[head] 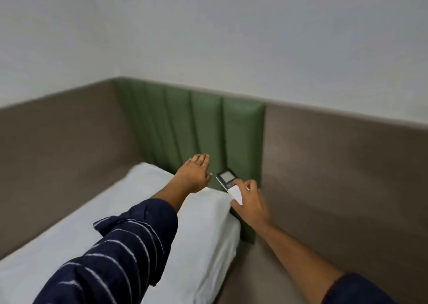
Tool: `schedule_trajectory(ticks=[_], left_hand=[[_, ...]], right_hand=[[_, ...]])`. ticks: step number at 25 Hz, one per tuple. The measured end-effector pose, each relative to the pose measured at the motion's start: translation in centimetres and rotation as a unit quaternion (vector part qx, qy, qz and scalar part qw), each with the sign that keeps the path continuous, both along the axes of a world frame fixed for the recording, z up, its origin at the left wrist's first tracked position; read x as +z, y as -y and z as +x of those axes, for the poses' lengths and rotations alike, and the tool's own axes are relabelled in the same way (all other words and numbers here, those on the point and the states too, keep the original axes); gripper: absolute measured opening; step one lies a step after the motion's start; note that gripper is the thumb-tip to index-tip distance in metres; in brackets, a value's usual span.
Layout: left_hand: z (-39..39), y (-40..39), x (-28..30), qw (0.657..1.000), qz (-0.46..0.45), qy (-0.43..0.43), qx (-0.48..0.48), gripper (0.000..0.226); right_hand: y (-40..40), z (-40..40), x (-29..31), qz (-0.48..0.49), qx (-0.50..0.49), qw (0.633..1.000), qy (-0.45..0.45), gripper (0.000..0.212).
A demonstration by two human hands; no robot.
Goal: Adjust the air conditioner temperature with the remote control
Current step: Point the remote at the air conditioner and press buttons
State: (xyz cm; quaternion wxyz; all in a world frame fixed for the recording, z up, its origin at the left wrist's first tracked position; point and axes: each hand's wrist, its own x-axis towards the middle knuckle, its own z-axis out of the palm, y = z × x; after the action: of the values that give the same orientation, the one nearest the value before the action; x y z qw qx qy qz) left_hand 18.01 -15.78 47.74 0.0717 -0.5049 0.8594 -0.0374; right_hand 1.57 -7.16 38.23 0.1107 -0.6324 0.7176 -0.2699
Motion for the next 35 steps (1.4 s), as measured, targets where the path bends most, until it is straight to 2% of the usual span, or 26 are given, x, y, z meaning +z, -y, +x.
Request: schedule_trajectory(ticks=[3,7,10,14,19,24,28,35], left_hand=[[7.7,-3.9,9.4,0.994,-0.083,0.012,0.070,0.068],[18.9,-11.4,20.2,0.965,-0.183,0.026,0.185,0.066],[28.1,-19.4,26.7,0.920,-0.236,0.055,0.307,0.065],[38.2,-30.2,33.4,0.849,-0.275,0.039,0.450,0.065],[46.8,-40.5,38.6,0.794,-0.320,0.044,0.515,0.064],[53.5,-47.0,42.8,0.772,-0.323,0.079,0.541,0.065],[58.5,-50.3,44.7,0.754,-0.328,0.080,0.564,0.066],[60.1,-51.9,43.8,0.757,-0.325,0.051,0.564,0.064]], right_hand=[[1.0,6.5,8.1,-0.079,0.087,0.993,0.005,0.054],[-0.1,18.7,17.5,-0.147,0.203,0.968,0.026,0.051],[-4.0,29.0,25.0,-0.183,0.291,0.938,0.050,0.047],[-11.3,40.5,33.9,-0.230,0.386,0.889,0.087,0.043],[-19.8,50.9,42.8,-0.274,0.434,0.852,0.097,0.036],[-25.1,58.4,48.4,-0.301,0.442,0.837,0.111,0.032],[-27.3,62.2,50.5,-0.323,0.439,0.829,0.125,0.035],[-28.8,63.1,50.6,-0.323,0.449,0.827,0.105,0.040]])
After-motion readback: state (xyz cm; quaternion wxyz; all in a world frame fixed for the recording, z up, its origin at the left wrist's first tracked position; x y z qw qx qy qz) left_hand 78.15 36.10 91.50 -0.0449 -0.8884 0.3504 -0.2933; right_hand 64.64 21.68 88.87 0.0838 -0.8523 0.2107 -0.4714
